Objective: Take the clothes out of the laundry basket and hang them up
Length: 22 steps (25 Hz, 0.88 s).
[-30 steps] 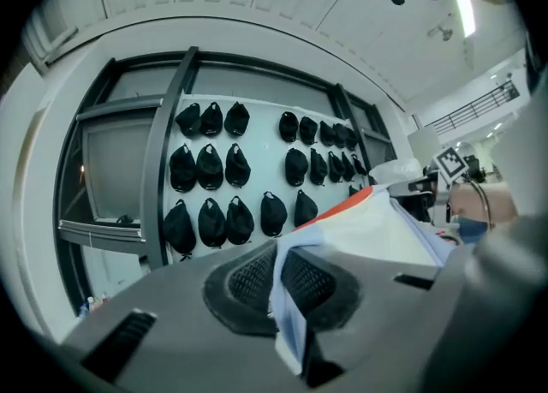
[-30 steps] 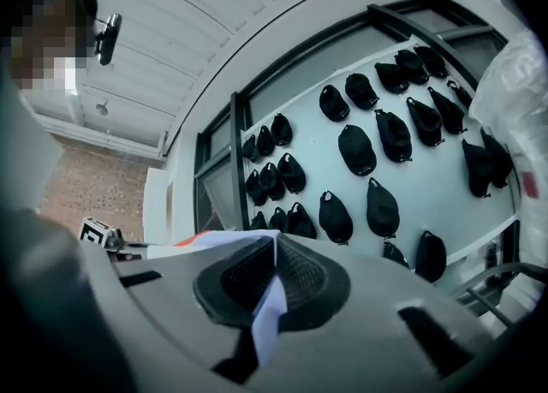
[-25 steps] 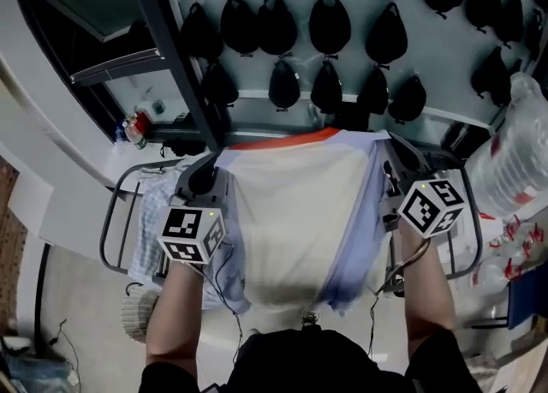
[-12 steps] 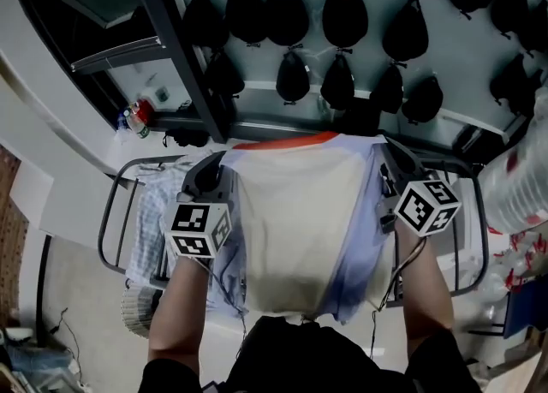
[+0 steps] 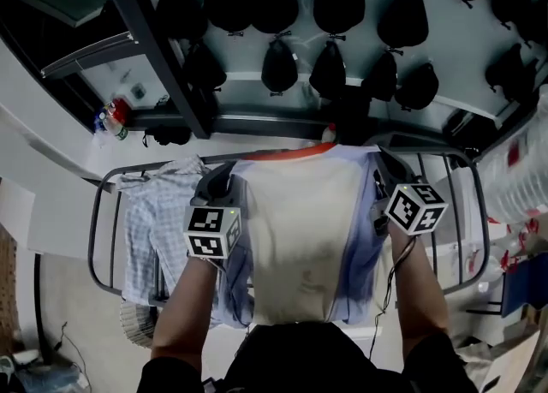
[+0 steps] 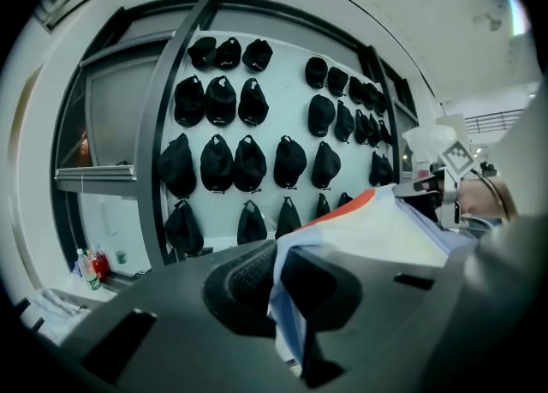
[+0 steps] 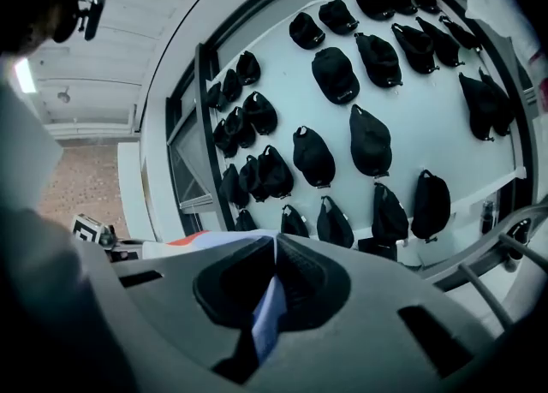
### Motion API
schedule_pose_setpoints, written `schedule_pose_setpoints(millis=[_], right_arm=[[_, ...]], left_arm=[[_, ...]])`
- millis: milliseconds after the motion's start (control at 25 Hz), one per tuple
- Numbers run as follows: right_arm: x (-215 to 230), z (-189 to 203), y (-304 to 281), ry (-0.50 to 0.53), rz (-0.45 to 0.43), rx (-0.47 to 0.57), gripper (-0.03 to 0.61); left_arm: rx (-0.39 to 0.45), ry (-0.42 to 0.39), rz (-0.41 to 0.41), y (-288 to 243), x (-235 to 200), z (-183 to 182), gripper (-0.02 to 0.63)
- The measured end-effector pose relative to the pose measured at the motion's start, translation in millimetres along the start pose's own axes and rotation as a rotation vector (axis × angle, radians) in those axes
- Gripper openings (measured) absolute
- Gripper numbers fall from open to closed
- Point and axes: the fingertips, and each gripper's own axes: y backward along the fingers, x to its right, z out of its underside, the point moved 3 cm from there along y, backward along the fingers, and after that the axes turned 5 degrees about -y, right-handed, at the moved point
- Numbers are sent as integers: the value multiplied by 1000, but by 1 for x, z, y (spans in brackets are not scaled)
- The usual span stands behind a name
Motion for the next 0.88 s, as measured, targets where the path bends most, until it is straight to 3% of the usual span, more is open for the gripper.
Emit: schedule_pose_setpoints(millis=[360, 880], right_arm=[[29, 51, -25, -27, 81, -101, 8], [49, 88, -42, 24, 151, -221, 9]], left_arm=[[-82, -13, 27, -36, -2, 54, 12], [-191, -13, 56, -60, 5, 102, 12]])
